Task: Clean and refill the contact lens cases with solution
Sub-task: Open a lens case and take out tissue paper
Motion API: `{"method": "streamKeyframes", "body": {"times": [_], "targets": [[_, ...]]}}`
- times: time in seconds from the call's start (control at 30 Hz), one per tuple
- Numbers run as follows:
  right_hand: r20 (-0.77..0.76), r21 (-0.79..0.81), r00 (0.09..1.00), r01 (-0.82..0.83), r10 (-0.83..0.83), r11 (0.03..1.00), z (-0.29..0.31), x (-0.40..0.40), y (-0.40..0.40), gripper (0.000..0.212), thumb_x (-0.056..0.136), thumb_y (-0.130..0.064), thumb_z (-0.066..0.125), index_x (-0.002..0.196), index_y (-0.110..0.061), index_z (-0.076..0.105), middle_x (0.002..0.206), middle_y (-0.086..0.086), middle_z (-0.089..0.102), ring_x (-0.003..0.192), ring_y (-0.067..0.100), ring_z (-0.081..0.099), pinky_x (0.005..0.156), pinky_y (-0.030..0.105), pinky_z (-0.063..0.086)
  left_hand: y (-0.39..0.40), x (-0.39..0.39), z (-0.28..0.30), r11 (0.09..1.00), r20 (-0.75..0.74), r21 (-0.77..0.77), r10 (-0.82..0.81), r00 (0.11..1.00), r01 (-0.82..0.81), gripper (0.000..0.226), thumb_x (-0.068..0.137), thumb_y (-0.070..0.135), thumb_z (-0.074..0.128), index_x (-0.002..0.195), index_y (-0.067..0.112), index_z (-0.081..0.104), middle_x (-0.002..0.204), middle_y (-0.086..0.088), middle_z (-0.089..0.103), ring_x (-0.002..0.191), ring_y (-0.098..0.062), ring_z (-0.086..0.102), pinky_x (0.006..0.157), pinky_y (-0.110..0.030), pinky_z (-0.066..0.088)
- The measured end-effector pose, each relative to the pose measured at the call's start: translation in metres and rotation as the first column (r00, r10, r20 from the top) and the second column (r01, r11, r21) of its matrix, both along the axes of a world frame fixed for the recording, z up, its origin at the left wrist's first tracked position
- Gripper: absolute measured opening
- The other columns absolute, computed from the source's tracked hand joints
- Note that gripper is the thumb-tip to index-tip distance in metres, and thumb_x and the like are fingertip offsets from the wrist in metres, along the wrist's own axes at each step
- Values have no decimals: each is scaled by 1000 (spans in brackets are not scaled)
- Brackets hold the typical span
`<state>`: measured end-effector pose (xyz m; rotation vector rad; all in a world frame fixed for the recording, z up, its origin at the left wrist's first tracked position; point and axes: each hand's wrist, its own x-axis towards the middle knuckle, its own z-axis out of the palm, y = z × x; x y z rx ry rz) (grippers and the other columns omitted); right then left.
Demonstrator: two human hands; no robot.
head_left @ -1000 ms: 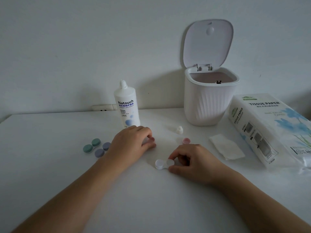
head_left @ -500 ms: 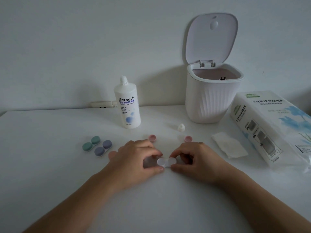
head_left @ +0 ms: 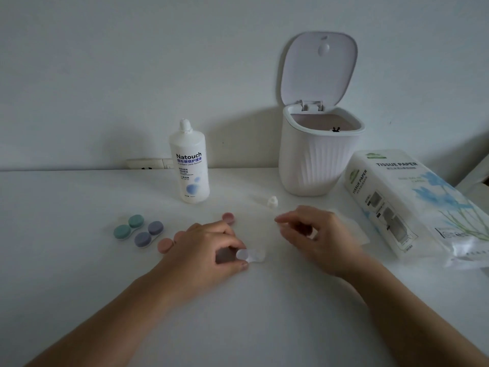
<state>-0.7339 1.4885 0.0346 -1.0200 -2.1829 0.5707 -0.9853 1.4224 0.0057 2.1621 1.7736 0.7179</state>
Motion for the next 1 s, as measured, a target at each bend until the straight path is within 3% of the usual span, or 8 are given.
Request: {"method": "streamKeyframes", "body": {"times": [0.1, 0.23, 0.47, 0.67, 0.77, 0.83, 0.9, 1.0], "targets": [[167, 141, 964, 186, -208, 973, 15, 23, 13, 22, 92, -10, 66, 108, -21, 76, 90, -12, 66, 72, 3, 58, 72, 20, 44, -1, 0, 0, 1000, 9, -9, -13, 1000, 13, 32, 71, 73, 59, 98, 58, 64, 106, 37, 57, 89, 8, 52, 75, -32, 39], [471, 216, 800, 302, -371, 928, 27, 56, 25, 29, 90, -13, 61, 114, -25, 73, 116, -9, 69, 107, 20, 64, 90, 32, 48, -1, 1, 0, 1000, -33, -7, 4, 999, -4, 30, 72, 76, 53, 97, 62, 61, 110, 38, 55, 91, 6, 51, 76, -35, 44], [684, 144, 677, 237, -269, 961, 14, 65, 28, 21, 97, -37, 54, 99, -26, 71, 104, -8, 63, 99, 18, 63, 83, 36, 53, 0, -1, -1, 1000, -2, 0, -12, 1000, 12, 26, 73, 74, 55, 93, 61, 61, 110, 38, 55, 100, 17, 47, 78, -37, 45], [431, 127, 833, 324, -346, 938, -1, 61, 30, 11, 90, -29, 69, 81, -25, 73, 83, -13, 62, 81, 13, 59, 72, 33, 52, 4, -1, -2, 1000, 65, -11, -14, 998, 15, 29, 70, 72, 57, 91, 54, 66, 108, 37, 58, 132, 22, 34, 88, -43, 48], [138, 0, 902, 413, -409, 911, -4, 59, 30, 10, 88, -30, 74, 78, -32, 72, 77, -18, 66, 70, -3, 59, 59, 12, 40, 6, -2, 0, 1000, 85, -16, 1, 996, 0, 27, 70, 71, 57, 89, 54, 66, 107, 38, 59, 131, 23, 35, 90, -46, 49], [-55, -165, 884, 451, -465, 877, -5, 56, 31, 15, 87, -33, 74, 74, -40, 72, 72, -17, 70, 67, -9, 60, 58, 11, 38, 8, -4, 2, 1000, 116, -27, 4, 993, -1, 28, 70, 69, 60, 91, 51, 67, 104, 36, 61, 131, 20, 40, 91, -44, 49], [-206, -317, 849, 413, -487, 854, -10, 55, 33, 15, 88, -34, 74, 76, -42, 76, 70, -19, 72, 58, -9, 59, 59, 19, 42, 9, -5, 9, 1000, 173, -22, -11, 985, 15, 28, 70, 66, 63, 91, 47, 67, 92, 29, 64, 121, 21, 49, 85, -37, 50], [-291, -396, 825, 357, -485, 846, -16, 57, 33, 11, 90, -34, 72, 84, -43, 77, 67, -13, 72, 53, -1, 54, 60, 25, 44, 11, -7, 24, 1000, 252, -31, 12, 968, -4, 22, 71, 57, 70, 89, 45, 70, 88, 19, 73, 73, 12, 61, 67, -28, 51]]}}
